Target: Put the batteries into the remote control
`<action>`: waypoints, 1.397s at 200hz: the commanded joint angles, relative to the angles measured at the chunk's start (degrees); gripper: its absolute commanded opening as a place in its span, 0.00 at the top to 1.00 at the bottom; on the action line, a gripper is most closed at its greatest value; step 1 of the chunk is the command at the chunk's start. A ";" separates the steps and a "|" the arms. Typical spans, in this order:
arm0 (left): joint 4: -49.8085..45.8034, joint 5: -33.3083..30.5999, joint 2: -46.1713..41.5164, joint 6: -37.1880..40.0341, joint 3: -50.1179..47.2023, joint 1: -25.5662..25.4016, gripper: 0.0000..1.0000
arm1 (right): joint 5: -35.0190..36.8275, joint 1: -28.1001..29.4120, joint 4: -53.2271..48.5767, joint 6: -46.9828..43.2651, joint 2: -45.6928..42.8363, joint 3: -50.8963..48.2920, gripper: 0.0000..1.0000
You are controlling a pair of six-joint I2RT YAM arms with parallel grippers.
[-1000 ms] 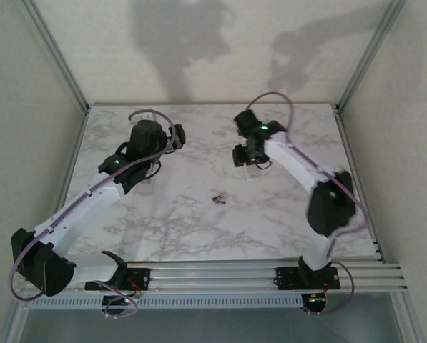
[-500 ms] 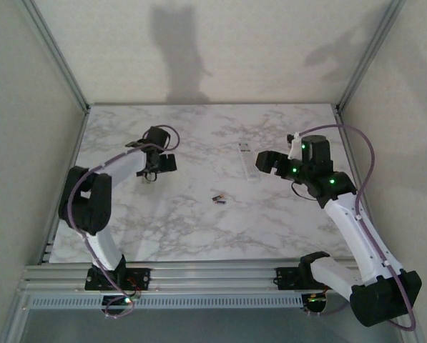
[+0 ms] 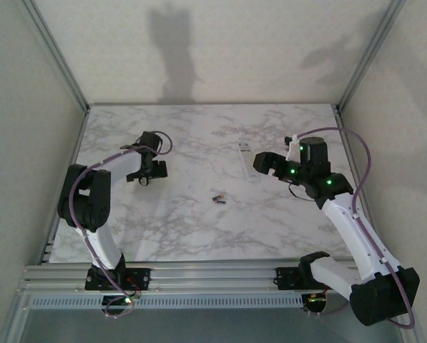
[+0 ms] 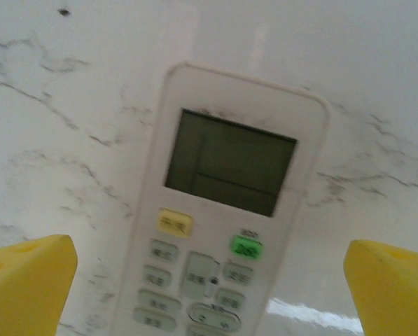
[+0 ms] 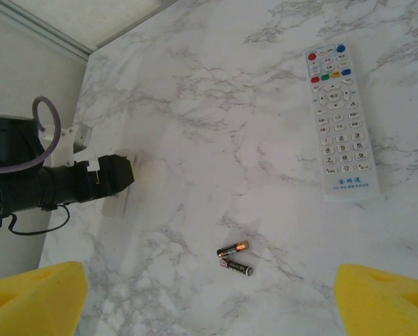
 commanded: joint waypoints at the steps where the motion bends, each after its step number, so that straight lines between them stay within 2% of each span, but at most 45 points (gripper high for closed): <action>1: -1.00 -1.07 3.95 2.32 2.10 0.61 0.06 | -0.86 -0.36 0.91 1.12 -2.07 -1.16 0.08; 18: -0.83 1.29 6.43 2.94 3.10 0.84 0.17 | -0.74 -0.34 0.62 1.77 -3.21 -1.64 0.08; 40: 0.89 7.75 7.52 2.74 3.00 1.47 0.33 | -0.09 -0.36 -0.41 2.27 -4.31 -1.44 0.08; 70: 1.77 12.36 6.10 1.97 3.66 1.60 0.54 | 0.36 -0.40 -2.02 2.79 -4.33 0.63 0.08; 95: 3.74 23.87 -0.86 -0.51 5.39 1.31 0.67 | -4.30 -0.37 1.46 4.70 -2.72 2.47 0.07; 117: 11.73 36.78 -10.12 -6.97 6.68 -0.45 0.69 | -9.90 1.20 8.20 6.44 -0.38 4.59 0.06; 137: 25.28 45.48 -16.88 -15.94 6.95 -4.10 0.70 | -11.50 5.11 14.12 6.05 2.59 8.73 0.03; 161: 40.10 50.33 -20.02 -26.13 9.23 -9.16 0.71 | -15.96 9.17 22.69 8.34 8.28 14.39 0.01; 194: 60.12 56.34 -17.57 -41.46 12.27 -13.25 0.72 | -24.01 11.01 31.40 12.89 17.98 22.79 0.01; 229: 68.13 56.75 -16.44 -47.83 14.01 -15.66 0.74 | -26.33 11.24 39.93 19.63 21.12 25.42 0.02; 236: 68.52 56.35 -16.32 -48.66 14.17 -15.93 0.75 | -26.53 11.23 40.03 19.92 21.45 25.88 0.05; 245: 69.78 56.26 -16.15 -49.70 14.18 -16.26 0.75 | -26.35 11.30 40.08 20.33 21.69 26.16 0.14; 259: 71.66 56.19 -15.83 -51.45 14.00 -16.48 0.76 | -26.30 11.28 39.67 20.67 21.77 26.25 0.33; 279: 72.77 55.96 -15.92 -52.25 13.74 -16.76 0.76 | -26.38 11.36 38.60 20.67 21.38 26.59 0.52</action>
